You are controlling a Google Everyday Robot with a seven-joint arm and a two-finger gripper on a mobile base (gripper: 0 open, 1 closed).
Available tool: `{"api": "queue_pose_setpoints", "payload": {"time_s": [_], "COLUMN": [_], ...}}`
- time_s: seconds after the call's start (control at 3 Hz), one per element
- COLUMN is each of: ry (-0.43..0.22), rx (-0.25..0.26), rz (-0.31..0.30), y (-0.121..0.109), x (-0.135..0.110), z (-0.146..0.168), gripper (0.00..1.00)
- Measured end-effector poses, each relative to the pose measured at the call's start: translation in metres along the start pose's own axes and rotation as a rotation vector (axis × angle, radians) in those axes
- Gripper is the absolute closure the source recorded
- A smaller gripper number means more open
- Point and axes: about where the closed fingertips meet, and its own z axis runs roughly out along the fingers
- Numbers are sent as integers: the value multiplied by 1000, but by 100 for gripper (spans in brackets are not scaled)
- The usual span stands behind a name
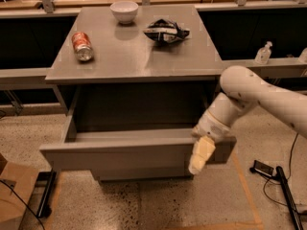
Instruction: Open top drawer
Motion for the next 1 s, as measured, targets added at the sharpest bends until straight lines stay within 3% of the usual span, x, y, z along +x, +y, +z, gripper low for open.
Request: {"api": "queue_pose_setpoints", "payload": {"time_s": [0.33,0.67,1.0], "ry": [2,-2,-50], "rx": [-1,42,186], "rz": [3,55,90], "y": [-1,28,71], "x": [0,24,51], "z": [-1,-18,-61], "gripper": [0,0,0]}}
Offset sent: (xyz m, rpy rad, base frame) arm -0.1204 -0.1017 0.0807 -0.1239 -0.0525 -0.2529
